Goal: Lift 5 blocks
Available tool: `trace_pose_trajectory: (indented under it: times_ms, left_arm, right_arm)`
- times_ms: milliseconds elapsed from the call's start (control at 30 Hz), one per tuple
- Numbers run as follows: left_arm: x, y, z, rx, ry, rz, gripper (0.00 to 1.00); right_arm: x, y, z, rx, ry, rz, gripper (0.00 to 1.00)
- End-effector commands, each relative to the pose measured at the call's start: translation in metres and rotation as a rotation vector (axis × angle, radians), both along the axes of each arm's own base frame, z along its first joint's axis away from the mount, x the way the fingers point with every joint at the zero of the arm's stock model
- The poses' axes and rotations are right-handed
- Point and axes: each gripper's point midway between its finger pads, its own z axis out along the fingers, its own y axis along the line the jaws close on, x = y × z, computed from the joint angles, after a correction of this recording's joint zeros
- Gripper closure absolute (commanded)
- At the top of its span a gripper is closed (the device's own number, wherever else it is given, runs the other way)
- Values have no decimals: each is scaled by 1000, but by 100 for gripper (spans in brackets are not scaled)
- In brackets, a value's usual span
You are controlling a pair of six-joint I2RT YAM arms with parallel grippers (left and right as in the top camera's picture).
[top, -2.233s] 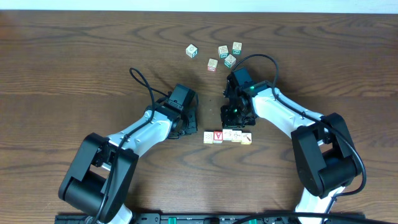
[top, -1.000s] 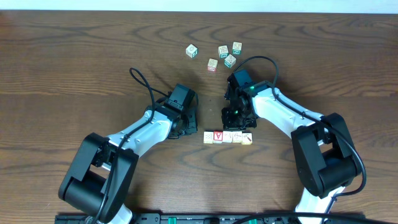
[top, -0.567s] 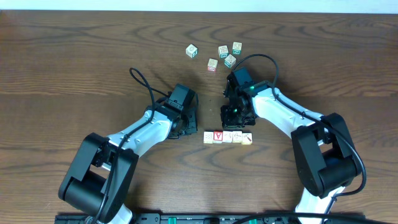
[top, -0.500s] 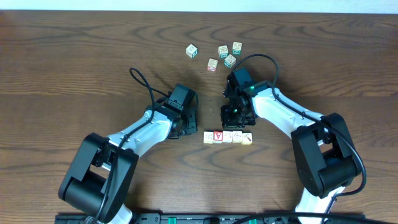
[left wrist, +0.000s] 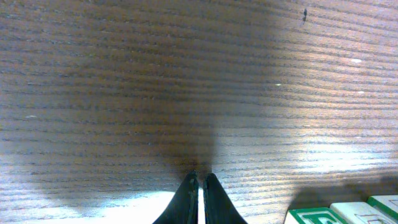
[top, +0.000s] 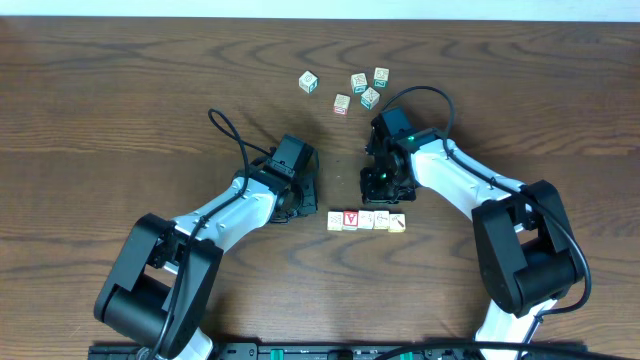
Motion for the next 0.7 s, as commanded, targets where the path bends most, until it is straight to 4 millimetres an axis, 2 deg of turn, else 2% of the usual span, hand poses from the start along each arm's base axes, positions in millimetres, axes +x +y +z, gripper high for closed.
trace_pose_trajectory:
  times_ms: [0, 667]
  left_arm:
    - [-16, 23, -22, 95, 66, 18, 92]
    - [-16, 23, -22, 95, 66, 18, 93]
  right_arm:
    - [8, -16, -5, -82, -30, -8, 99]
    - [-4, -20, -5, -103, 19, -3, 99]
